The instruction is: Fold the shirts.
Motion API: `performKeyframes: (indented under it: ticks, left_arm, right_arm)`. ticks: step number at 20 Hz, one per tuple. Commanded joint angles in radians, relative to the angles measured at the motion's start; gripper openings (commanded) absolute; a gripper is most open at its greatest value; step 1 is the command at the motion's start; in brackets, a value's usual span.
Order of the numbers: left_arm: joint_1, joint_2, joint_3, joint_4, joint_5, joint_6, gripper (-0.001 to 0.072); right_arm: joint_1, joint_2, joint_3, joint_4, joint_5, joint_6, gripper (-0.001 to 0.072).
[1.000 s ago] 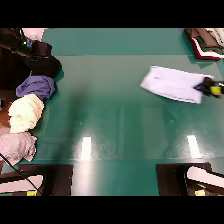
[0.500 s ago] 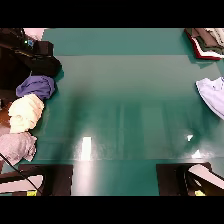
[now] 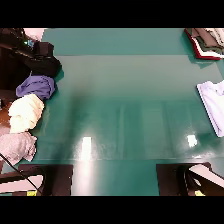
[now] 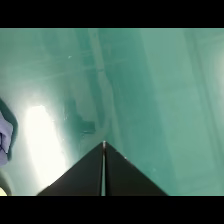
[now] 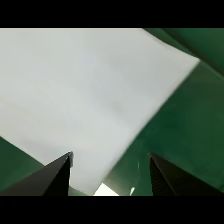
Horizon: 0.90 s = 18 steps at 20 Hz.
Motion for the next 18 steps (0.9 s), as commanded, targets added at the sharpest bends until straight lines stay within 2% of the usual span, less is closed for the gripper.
performKeyframes:
  ticks: [1, 3, 4, 5, 6, 7, 8, 9, 14, 18]
  left_arm:
    - [0.000, 0.000, 0.000, 0.000, -0.004, 0.020, 0.0025]
    - [0.000, 0.000, 0.000, 0.000, 0.017, 0.019, 0.0025]
    - [0.000, 0.000, 0.000, 0.000, 0.027, 0.019, 0.0025]
    - [0.000, 0.000, 0.000, 0.001, 0.029, 0.019, 0.0026]
    - [0.000, 0.000, 0.000, 0.000, 0.026, 0.018, 0.0026]
    - [0.000, 0.000, 0.000, -0.002, 0.015, 0.018, 0.0025]
    - [0.000, 0.000, 0.000, -0.004, 0.016, 0.018, 0.0025]
    - [0.000, 0.000, 0.000, -0.003, 0.024, 0.018, 0.0025]
    - [0.000, 0.000, 0.000, -0.003, 0.055, 0.018, 0.0025]
    - [0.000, 0.000, 0.000, -0.004, 0.085, 0.018, 0.0025]
  right_arm:
    - [-0.051, 0.001, 0.057, -0.017, 0.071, 0.072, 0.0543]
    - [-0.012, 0.001, 0.074, 0.158, 0.068, 0.058, 0.0518]
    - [0.028, 0.001, 0.080, 0.233, 0.071, 0.032, 0.0464]
    - [0.089, 0.001, 0.087, 0.286, 0.085, 0.016, 0.0425]
    - [0.154, 0.001, 0.095, 0.307, 0.104, 0.012, 0.0425]
    - [0.235, 0.001, 0.105, 0.303, 0.129, 0.012, 0.0358]
    - [0.319, 0.001, 0.113, 0.304, 0.148, 0.012, 0.0128]
    - [0.397, 0.001, 0.121, 0.304, 0.161, 0.012, 0.0019]
    - [0.775, 0.001, 0.129, 0.303, 0.190, 0.013, 0.0018]
    - [0.990, 0.001, 0.129, 0.296, 0.184, 0.013, 0.0018]
